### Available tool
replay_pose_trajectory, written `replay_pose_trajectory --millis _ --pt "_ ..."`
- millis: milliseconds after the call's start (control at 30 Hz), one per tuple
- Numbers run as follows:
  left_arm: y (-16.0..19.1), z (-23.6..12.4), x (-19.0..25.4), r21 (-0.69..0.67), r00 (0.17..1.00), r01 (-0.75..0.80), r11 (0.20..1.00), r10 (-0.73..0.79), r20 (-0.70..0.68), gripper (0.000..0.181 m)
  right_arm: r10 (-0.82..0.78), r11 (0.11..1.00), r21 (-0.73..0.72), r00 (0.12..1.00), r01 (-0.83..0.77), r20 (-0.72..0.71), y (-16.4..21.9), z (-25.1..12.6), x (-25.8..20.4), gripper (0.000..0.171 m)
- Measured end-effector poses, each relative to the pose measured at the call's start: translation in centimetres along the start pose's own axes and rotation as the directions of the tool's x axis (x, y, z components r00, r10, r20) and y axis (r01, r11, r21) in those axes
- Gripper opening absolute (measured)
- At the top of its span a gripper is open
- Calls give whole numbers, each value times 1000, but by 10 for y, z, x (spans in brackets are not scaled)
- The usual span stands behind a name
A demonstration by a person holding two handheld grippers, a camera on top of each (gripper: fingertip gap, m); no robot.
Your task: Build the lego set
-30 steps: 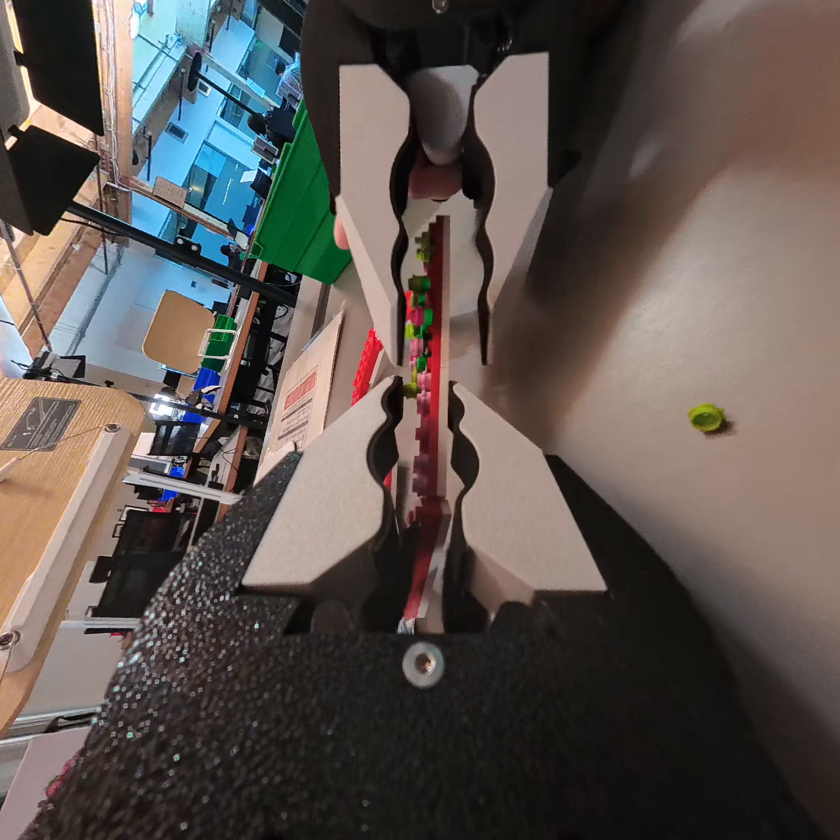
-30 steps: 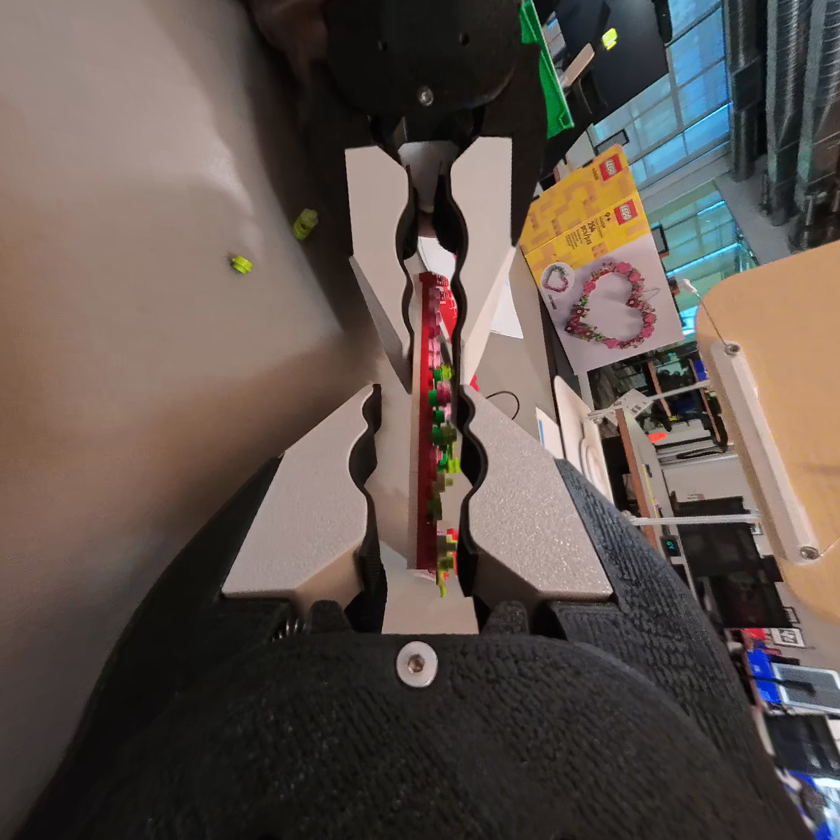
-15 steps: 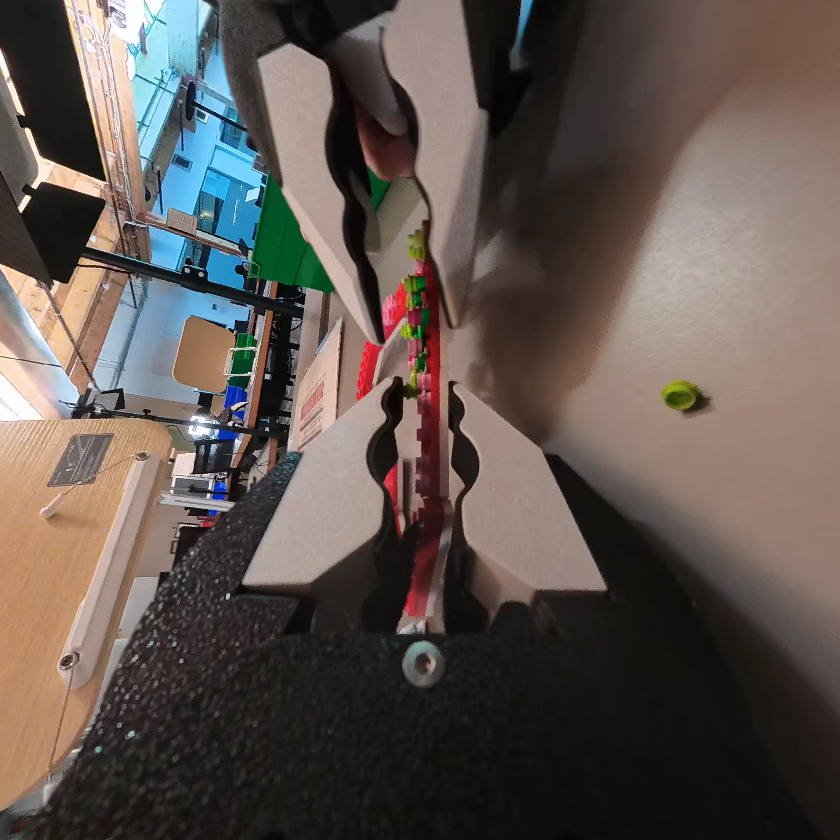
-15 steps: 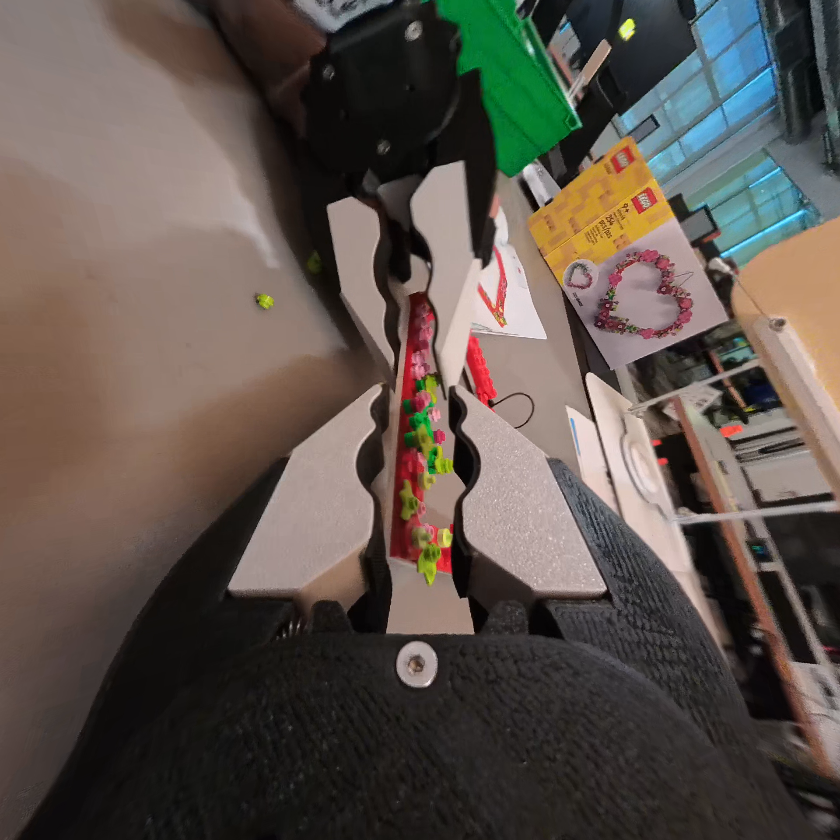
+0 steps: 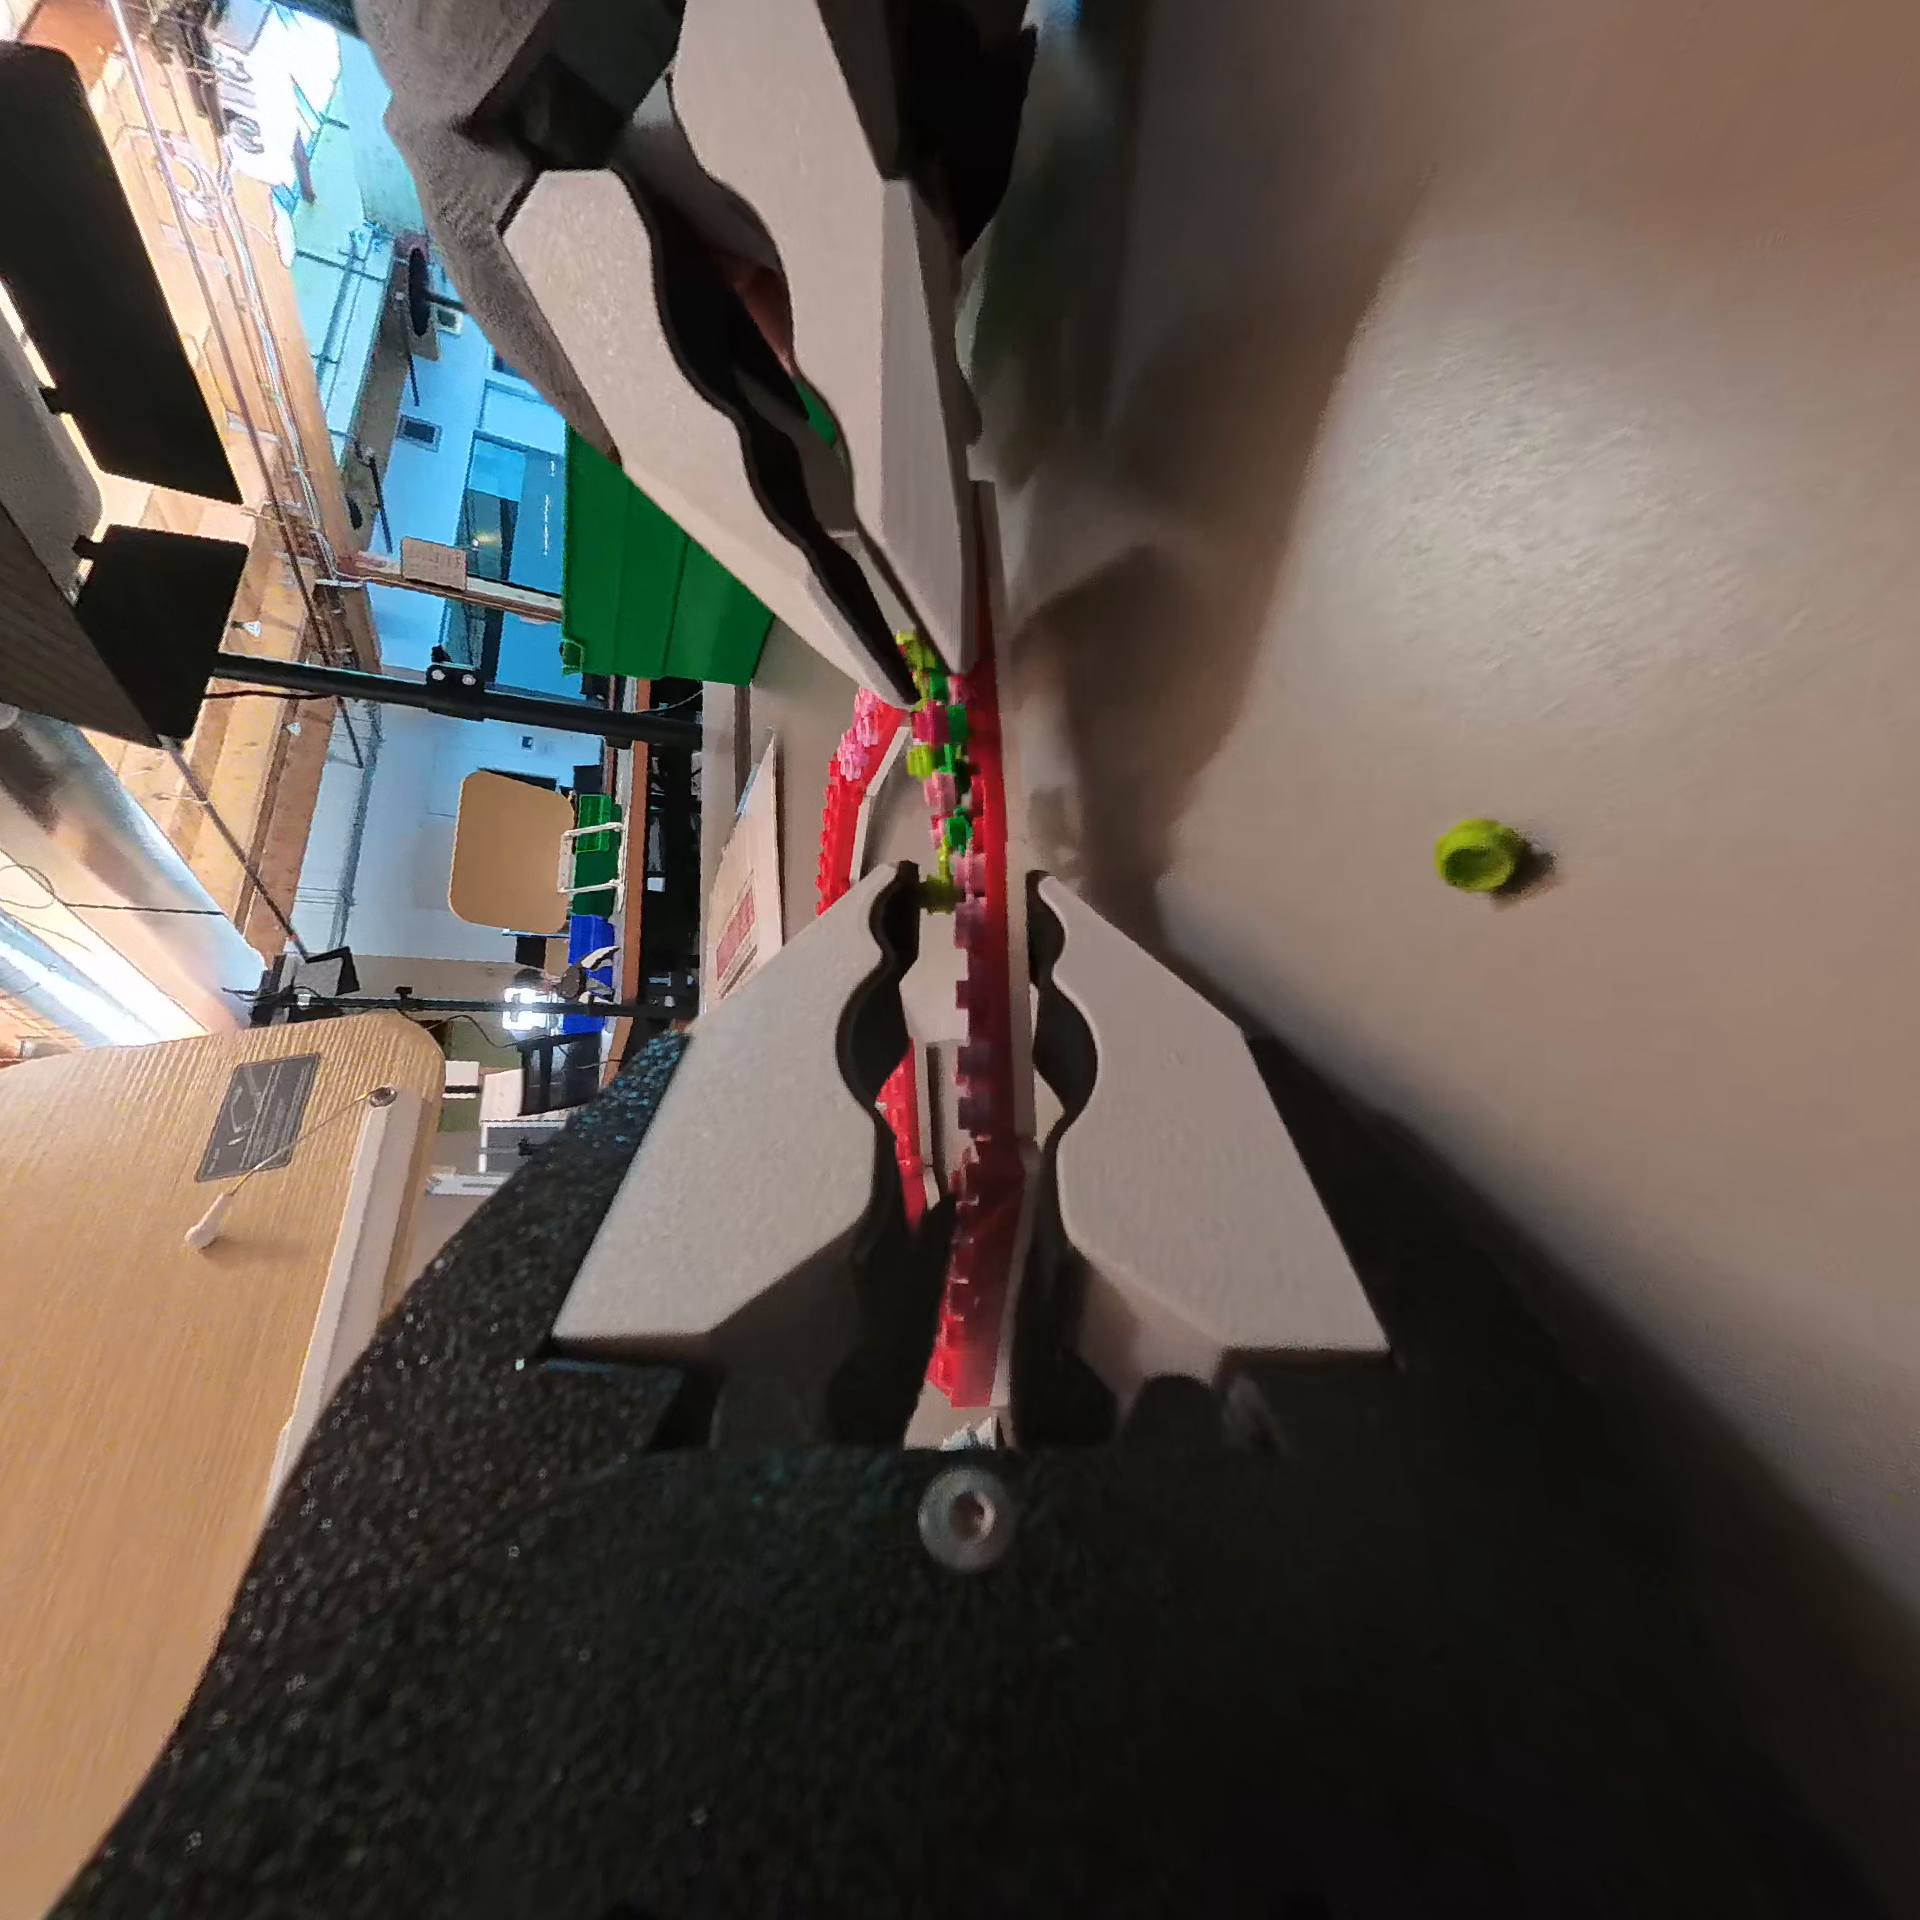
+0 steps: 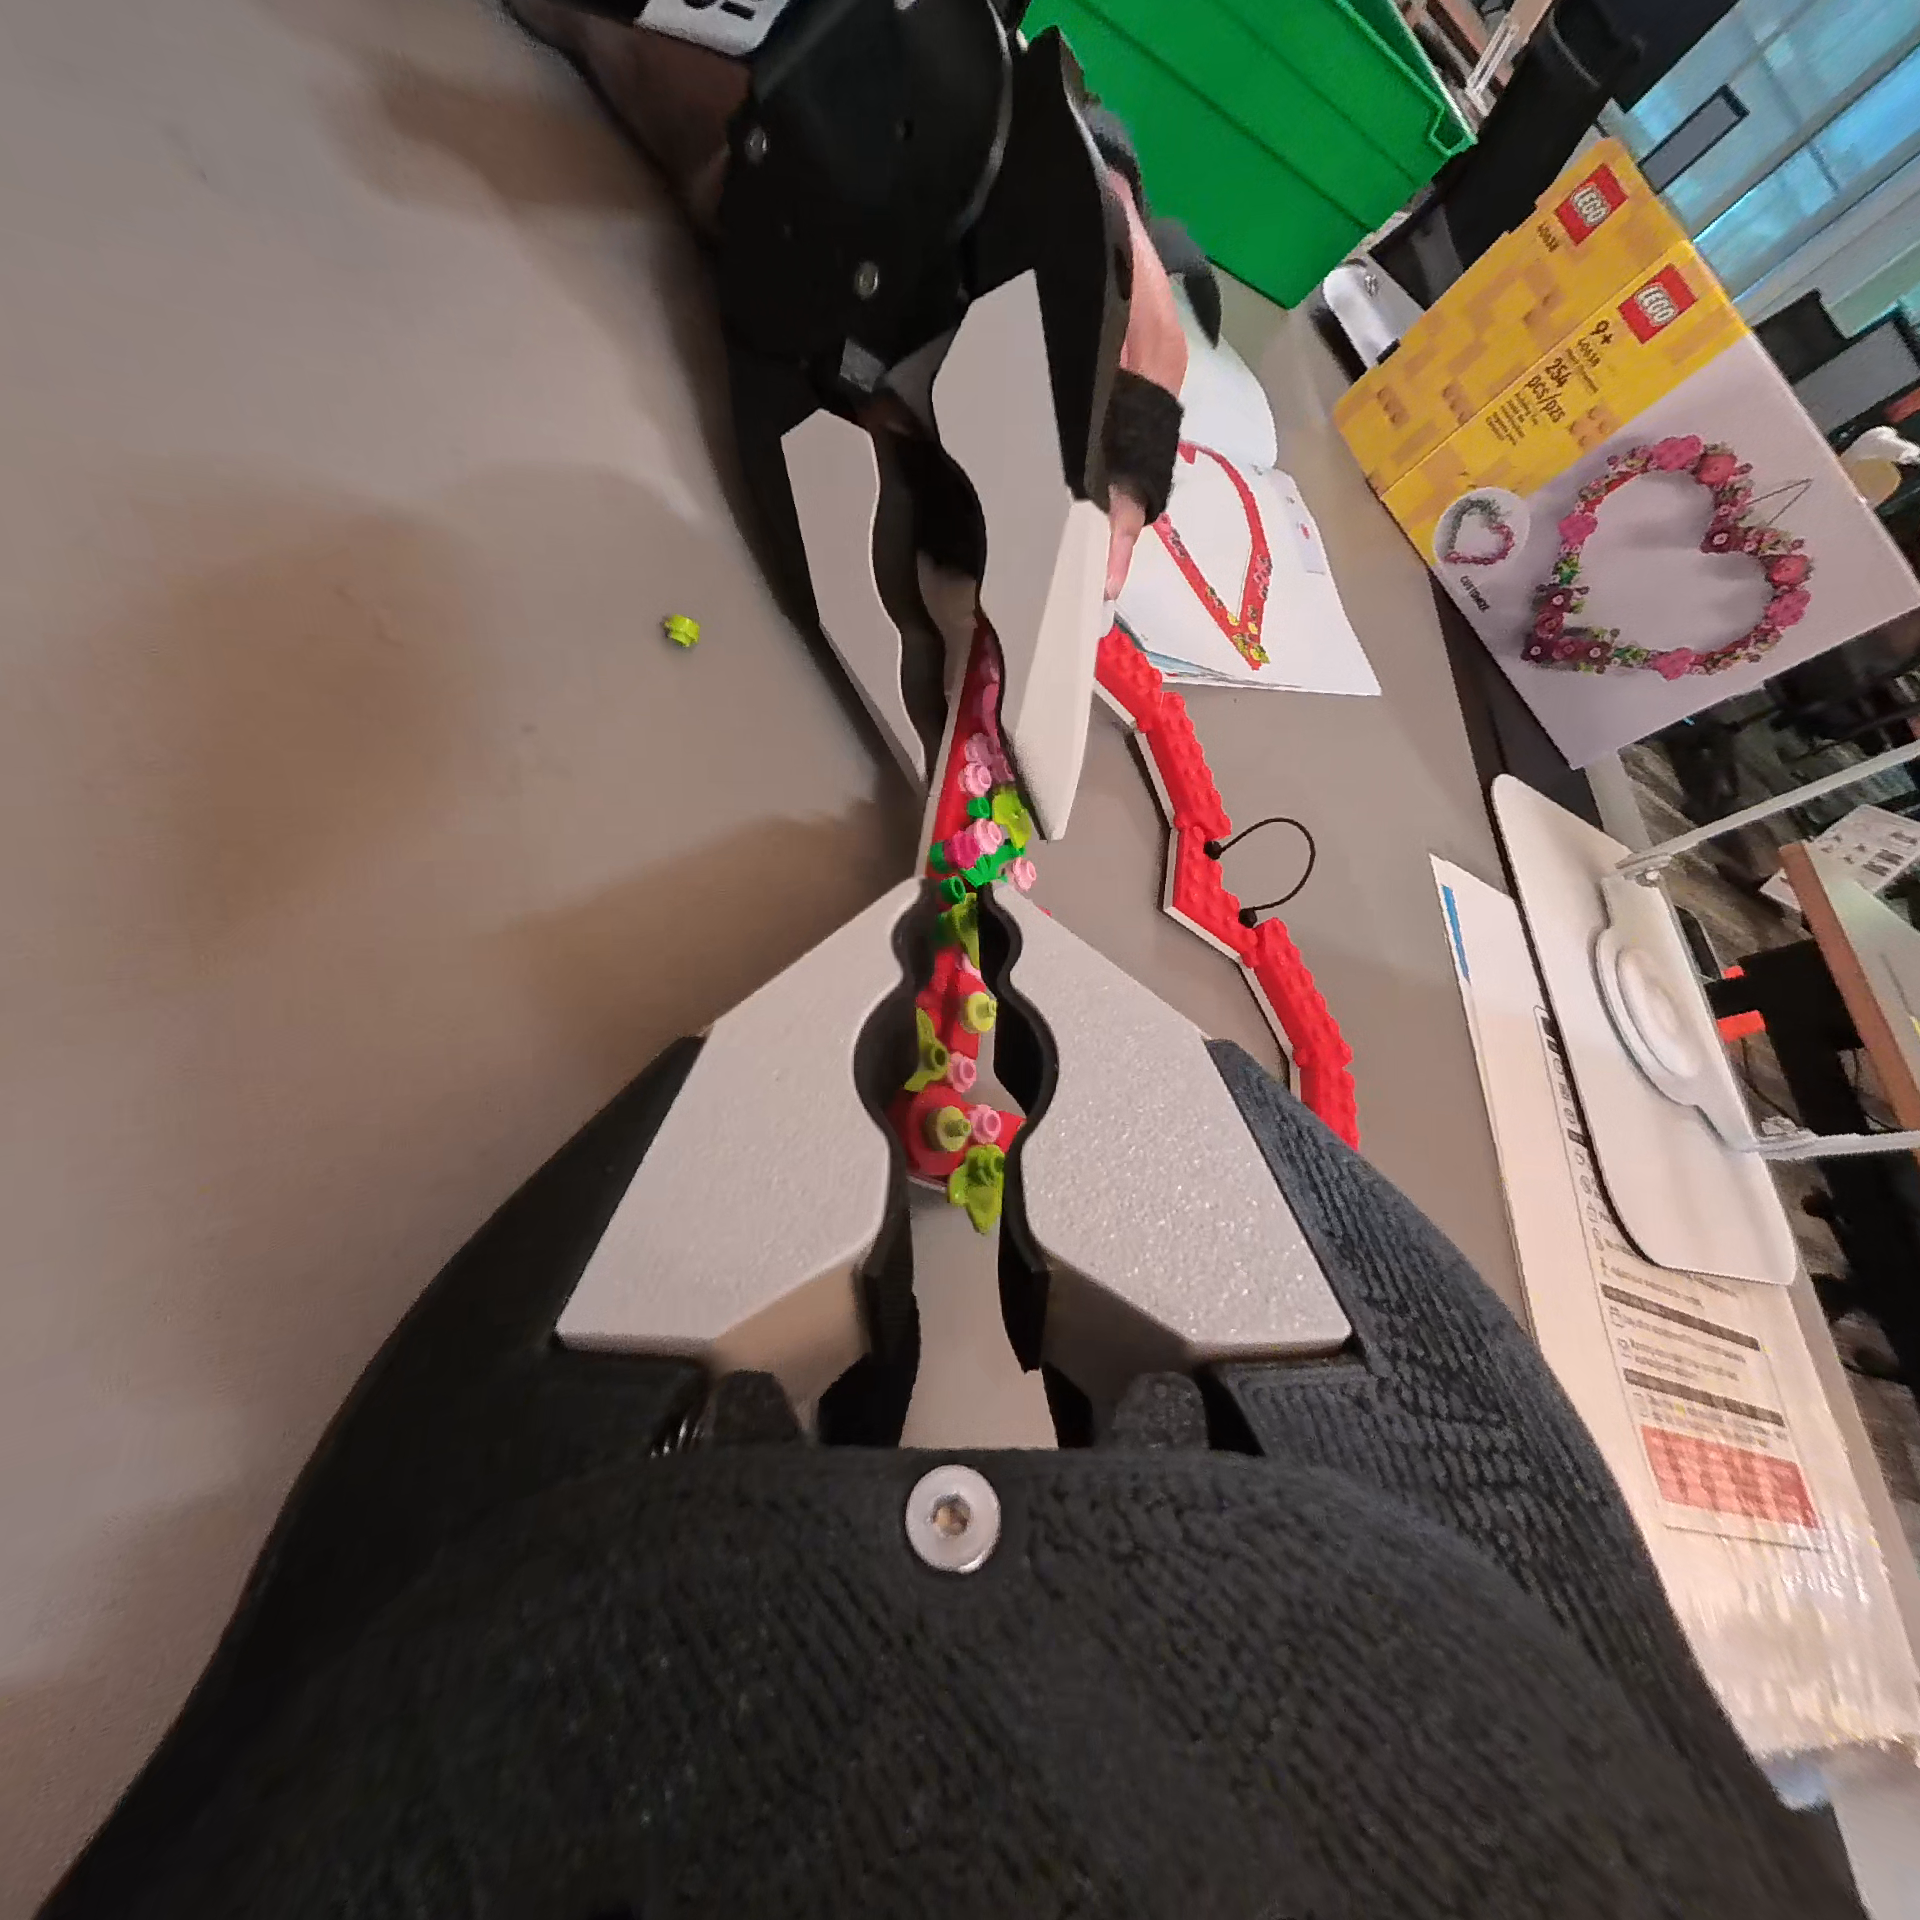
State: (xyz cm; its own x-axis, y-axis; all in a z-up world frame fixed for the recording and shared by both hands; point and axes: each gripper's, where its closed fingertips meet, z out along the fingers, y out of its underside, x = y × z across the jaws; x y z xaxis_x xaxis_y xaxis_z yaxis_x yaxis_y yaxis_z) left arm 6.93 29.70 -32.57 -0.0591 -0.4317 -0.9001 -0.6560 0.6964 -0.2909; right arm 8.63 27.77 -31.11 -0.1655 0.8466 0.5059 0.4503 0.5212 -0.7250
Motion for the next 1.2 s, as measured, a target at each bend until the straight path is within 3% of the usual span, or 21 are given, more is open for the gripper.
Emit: replay_pose_trajectory --millis 533,633,700,967,1200 --pt "0 2 2 -18 1000 9 1000 -9 -13 17 -39 999 -16 999 39 4 2 0 -1 6" --pt "0 2 2 -15 1000 23 1000 -24 -17 17 -52 999 0 997 52 -49 -4 0 5 25" --pt "0 2 2 -14 999 31 999 -31 -18 17 -88 996 -18 993 87 -72 -5 3 5 31" --pt "2 5 5 -29 998 47 998 -48 -44 16 -342 933 -158 932 322 -120 0 19 -3 27" --pt "2 5 5 -30 998 52 998 -54 -45 16 -347 931 -163 929 325 -128 1 17 -2 28"
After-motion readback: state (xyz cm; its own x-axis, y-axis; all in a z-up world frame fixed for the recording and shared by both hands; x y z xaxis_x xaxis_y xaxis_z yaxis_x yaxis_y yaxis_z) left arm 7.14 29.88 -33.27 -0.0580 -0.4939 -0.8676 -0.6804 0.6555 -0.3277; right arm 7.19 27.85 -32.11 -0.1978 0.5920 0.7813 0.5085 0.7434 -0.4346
